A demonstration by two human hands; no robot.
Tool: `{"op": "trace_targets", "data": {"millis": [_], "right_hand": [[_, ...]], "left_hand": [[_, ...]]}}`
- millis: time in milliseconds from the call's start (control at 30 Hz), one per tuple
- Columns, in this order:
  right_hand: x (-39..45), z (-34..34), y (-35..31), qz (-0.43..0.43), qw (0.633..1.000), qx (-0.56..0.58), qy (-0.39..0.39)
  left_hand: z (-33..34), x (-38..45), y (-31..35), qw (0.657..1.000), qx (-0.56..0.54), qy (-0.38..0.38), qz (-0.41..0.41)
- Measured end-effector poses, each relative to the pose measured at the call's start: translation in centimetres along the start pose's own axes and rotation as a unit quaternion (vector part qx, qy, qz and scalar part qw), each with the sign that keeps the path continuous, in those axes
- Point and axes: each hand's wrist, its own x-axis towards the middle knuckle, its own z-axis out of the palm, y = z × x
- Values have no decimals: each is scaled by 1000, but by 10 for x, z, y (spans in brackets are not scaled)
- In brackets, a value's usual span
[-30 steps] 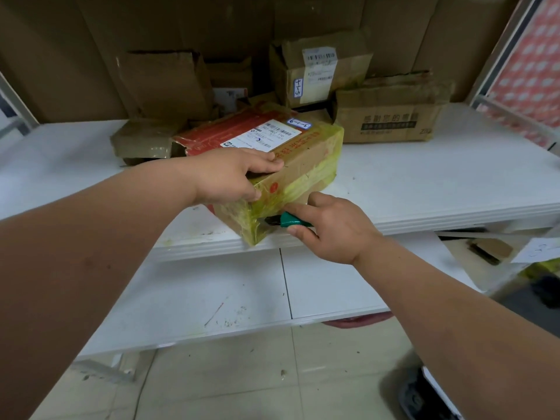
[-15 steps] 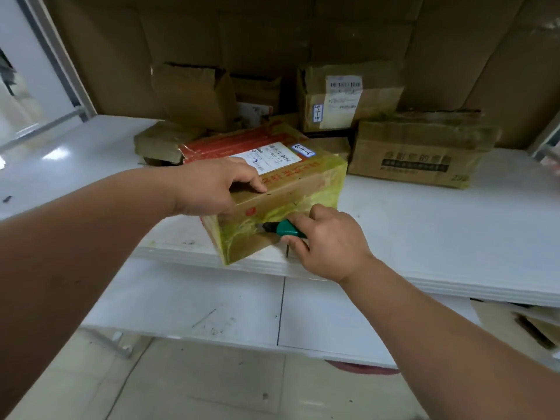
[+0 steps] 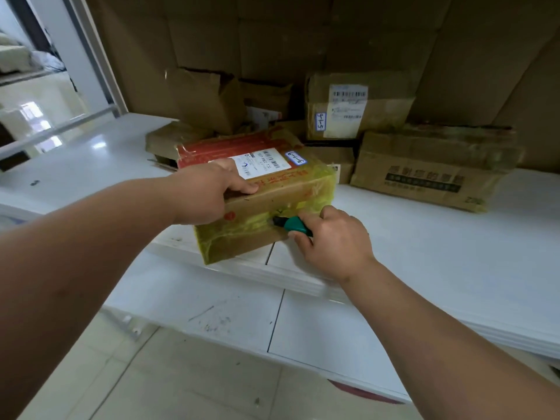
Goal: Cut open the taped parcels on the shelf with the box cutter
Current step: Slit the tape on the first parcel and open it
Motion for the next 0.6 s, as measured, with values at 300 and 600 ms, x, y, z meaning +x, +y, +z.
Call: {"op": "trace_targets", "data": {"millis": [300,600], "right_hand": [[0,-1,20,-31,999,-15,16],[3,-4,33,-46,998,-36,20]], "left_hand": [[12,6,6,996,-41,83,11],[34,9,19,977,160,139,17]]}}
